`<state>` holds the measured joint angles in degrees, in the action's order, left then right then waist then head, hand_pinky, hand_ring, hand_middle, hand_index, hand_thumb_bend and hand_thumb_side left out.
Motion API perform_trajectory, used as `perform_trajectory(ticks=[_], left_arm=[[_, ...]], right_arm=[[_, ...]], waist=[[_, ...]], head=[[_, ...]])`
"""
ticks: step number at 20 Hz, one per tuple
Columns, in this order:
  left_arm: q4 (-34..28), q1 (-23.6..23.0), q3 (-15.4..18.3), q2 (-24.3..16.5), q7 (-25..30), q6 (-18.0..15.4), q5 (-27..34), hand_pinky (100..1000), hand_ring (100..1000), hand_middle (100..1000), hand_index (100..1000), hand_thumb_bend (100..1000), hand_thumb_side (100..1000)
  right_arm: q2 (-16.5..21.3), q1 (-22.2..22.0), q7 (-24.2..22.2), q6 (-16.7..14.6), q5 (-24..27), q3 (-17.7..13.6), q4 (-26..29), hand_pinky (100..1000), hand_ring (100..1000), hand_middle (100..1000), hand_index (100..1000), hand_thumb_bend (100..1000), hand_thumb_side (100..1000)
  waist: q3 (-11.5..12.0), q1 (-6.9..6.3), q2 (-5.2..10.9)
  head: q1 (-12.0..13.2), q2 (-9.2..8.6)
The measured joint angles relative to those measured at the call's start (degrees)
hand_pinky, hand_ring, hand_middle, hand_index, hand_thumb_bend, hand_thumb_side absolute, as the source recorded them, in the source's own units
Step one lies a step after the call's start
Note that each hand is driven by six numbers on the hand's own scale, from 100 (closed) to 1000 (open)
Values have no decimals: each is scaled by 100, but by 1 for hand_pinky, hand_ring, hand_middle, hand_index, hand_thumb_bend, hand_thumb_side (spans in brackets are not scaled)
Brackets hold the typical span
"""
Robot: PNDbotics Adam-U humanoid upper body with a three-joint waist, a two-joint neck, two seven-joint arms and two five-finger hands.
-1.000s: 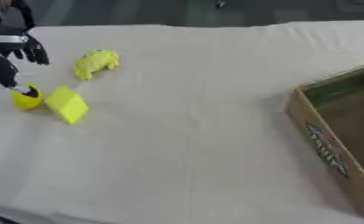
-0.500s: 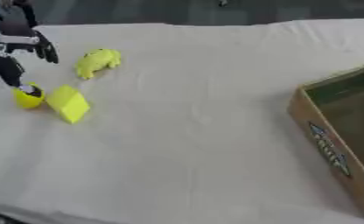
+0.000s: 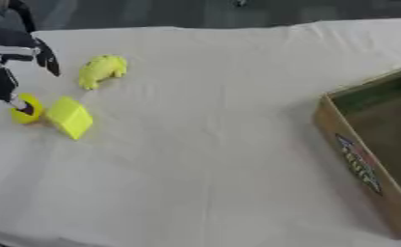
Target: Pick up the objects with one hand, pass them to the other hand, and then place them into the box on the other side of the table.
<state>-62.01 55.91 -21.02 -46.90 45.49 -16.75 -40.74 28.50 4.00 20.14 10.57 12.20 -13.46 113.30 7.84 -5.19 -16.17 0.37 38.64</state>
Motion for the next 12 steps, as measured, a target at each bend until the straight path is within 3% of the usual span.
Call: perform_trajectory(ticks=[12], left_arm=[[340,-5,3,13,-91,89,292,826,812,743,737,575,100]], right_arm=[[-1,51,-25,7,-28,34,1,1000,923,1000,1000,100,598]], waist=[[-37,61,-76]], head=[[81,-56]])
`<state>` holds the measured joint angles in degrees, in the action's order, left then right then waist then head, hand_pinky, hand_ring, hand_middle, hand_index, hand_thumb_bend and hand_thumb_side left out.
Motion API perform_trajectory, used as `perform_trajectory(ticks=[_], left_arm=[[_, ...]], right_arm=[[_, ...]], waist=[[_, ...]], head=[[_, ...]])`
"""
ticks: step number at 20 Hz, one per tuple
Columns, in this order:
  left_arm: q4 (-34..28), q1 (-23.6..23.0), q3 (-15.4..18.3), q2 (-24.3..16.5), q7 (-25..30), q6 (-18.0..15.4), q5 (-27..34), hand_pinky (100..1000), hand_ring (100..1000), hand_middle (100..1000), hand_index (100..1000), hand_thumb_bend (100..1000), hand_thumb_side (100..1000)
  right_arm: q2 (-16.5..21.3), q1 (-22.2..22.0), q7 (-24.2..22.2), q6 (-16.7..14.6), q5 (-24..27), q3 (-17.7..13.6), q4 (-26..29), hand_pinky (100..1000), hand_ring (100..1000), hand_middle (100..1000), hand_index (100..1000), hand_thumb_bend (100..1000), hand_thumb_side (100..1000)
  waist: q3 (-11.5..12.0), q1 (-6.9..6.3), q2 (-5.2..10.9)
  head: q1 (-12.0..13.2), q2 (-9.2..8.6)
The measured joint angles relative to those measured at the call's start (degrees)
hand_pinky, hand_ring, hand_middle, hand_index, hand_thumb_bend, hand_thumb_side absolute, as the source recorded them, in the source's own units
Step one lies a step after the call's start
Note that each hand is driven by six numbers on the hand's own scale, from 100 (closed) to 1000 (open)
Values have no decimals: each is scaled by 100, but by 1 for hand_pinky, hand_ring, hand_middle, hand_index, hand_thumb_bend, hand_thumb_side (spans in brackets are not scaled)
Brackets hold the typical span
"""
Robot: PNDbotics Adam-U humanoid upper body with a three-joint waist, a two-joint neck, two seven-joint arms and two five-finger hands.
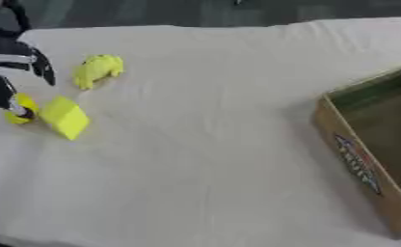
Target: Pick up the objects with one hand, pass them to the other hand, and then place them into the box on the other side of the table.
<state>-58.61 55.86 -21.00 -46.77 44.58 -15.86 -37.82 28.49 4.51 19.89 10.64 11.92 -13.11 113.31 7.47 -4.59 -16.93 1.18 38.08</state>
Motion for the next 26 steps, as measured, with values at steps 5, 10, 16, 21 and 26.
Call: perform_trajectory(ticks=[5,10,16,21,26], left_arm=[[32,0,0,7,-76,16,142,839,838,751,740,539,100],[58,3,-4,79,-270,-45,79,846,844,749,786,560,100],[152,41,-7,126,-340,-178,-144,852,853,755,799,593,100],[227,126,-4,226,-498,-346,-458,851,859,762,811,612,100],[397,263,17,376,-645,-465,-680,849,863,769,816,648,100]], right_arm=[[-1,6,-14,11,-12,16,0,1000,921,1000,1000,100,599],[-3,36,-35,19,-26,39,0,1000,920,1000,1000,100,600],[-4,52,-52,24,-45,51,0,1000,918,1000,1000,100,601],[-10,54,-67,35,-53,61,0,1000,917,1000,1000,100,600],[-23,56,-82,43,-53,85,0,1000,914,1000,1000,100,602]], waist=[[-9,6,-30],[-39,35,-54],[-44,43,-86],[-60,57,-100],[-70,71,-103]], head=[[46,-1],[110,-4],[153,-4],[182,-26],[232,-45]])
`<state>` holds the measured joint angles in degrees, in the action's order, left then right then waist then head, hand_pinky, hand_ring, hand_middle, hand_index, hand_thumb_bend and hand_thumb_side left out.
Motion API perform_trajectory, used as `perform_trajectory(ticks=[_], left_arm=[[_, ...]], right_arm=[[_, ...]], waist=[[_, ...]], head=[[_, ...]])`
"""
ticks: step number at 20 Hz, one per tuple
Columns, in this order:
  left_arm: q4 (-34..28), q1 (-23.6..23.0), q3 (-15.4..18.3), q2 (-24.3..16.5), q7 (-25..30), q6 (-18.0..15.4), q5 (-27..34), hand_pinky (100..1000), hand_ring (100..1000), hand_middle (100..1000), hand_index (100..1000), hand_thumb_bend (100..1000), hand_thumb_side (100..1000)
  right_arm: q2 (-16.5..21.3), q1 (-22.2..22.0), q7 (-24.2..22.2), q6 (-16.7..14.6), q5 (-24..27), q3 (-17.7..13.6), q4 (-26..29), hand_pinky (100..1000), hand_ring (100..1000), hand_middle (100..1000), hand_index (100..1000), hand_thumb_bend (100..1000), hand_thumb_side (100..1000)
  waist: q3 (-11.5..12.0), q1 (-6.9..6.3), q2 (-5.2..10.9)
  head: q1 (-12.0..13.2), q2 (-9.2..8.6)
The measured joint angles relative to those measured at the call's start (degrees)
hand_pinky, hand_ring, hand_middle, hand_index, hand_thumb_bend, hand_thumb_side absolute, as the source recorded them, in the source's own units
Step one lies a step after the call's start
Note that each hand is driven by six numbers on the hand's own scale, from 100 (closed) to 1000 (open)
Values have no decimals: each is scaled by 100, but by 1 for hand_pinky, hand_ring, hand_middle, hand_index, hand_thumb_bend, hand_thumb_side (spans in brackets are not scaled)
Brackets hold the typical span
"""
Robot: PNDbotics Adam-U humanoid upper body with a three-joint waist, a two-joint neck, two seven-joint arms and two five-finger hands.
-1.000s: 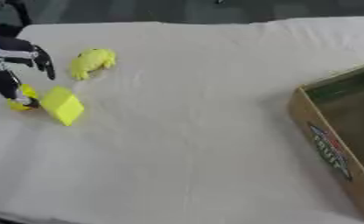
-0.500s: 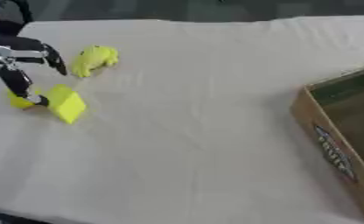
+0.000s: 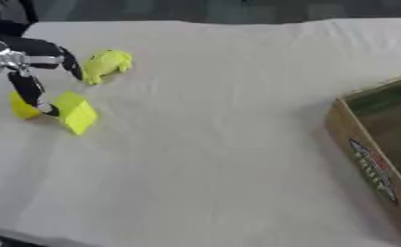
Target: Pick up the objects with one hand, pass them to the other hand, and then place them into the box on the other side of the table.
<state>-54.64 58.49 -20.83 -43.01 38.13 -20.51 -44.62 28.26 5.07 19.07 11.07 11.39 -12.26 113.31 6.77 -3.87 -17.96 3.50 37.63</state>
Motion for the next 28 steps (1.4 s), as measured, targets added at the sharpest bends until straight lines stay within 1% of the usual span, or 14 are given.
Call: perform_trajectory(ticks=[3,7,8,13,16,23,28], left_arm=[[99,64,20,78,-56,-57,-85,849,869,774,818,670,100],[220,105,56,126,-93,-110,-93,838,862,765,807,669,100],[251,105,62,125,-64,-110,-28,831,855,756,800,653,100],[310,88,49,72,389,47,498,829,853,754,784,635,100],[301,64,19,51,561,163,714,833,858,760,782,622,100],[278,55,-21,22,745,265,775,838,862,768,785,573,100],[245,49,-19,18,740,265,719,841,863,769,792,614,100]], right_arm=[[-19,14,-22,1,0,10,0,1000,913,1000,1000,100,602],[-30,40,-46,2,0,35,0,1000,910,1000,1000,100,602],[-30,41,-46,3,0,35,0,1000,910,1000,1000,100,603],[-30,41,-36,2,0,34,1,1000,909,1000,1000,100,600],[-29,41,-29,-5,0,34,2,1000,908,1000,1000,100,599],[-29,42,-12,-17,2,35,2,1000,907,1000,1000,100,600],[-29,42,-7,-12,2,35,2,1000,908,1000,1000,100,592]], waist=[[-6,1,0],[-10,1,0],[-11,-2,0],[-8,-36,-1],[-8,-45,-1],[-24,-51,-1],[-18,-66,-1]], head=[[42,-2],[56,-2],[58,-2],[60,4],[60,4],[70,7],[74,51]])
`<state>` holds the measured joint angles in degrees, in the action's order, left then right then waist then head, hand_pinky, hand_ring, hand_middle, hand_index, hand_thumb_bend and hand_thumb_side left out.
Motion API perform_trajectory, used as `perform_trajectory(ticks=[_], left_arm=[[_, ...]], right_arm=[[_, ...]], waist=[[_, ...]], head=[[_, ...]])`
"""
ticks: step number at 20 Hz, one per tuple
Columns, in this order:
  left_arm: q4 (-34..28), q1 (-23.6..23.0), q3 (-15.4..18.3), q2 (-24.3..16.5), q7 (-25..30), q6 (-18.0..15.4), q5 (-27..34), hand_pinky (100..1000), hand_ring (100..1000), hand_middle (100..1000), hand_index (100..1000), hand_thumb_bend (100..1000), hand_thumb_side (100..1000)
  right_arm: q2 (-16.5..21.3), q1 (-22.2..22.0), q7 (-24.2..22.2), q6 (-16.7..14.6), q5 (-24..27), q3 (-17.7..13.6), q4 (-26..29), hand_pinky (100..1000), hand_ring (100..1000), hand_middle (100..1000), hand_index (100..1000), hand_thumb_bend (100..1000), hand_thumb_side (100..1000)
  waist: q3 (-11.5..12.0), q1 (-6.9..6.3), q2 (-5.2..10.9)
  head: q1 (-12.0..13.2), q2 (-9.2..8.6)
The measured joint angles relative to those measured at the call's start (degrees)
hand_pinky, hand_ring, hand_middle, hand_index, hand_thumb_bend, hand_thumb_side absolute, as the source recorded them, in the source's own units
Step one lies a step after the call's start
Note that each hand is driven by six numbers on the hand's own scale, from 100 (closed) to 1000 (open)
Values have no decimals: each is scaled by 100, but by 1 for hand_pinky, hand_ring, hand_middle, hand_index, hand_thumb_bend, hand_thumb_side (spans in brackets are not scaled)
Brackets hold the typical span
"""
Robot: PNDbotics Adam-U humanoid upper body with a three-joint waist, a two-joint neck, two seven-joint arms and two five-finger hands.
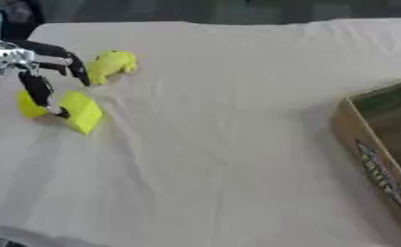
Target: Pick up the objects with one hand, pass them to the other hand, and then place them into the box on the other side of the table.
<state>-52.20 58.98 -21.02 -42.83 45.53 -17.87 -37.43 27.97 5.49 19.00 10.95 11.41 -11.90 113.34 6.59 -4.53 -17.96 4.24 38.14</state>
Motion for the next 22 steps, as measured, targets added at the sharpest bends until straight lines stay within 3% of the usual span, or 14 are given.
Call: perform_trajectory(ticks=[6,16,22], left_arm=[[-189,-107,4,-106,-41,90,184,851,870,777,803,668,100],[-395,-228,15,-316,97,309,160,855,873,779,805,675,100],[-263,-250,15,-320,93,242,52,859,876,781,801,677,100]], right_arm=[[80,6,73,-359,104,-52,0,1000,911,1000,1000,100,557],[1057,-316,400,-1767,599,-287,0,1000,906,1000,1000,100,525],[1070,-577,429,-2033,577,-342,0,1000,905,1000,1000,100,524]], waist=[[32,-1,0],[-54,114,6],[-104,168,6]], head=[[36,41],[174,54],[244,54]])
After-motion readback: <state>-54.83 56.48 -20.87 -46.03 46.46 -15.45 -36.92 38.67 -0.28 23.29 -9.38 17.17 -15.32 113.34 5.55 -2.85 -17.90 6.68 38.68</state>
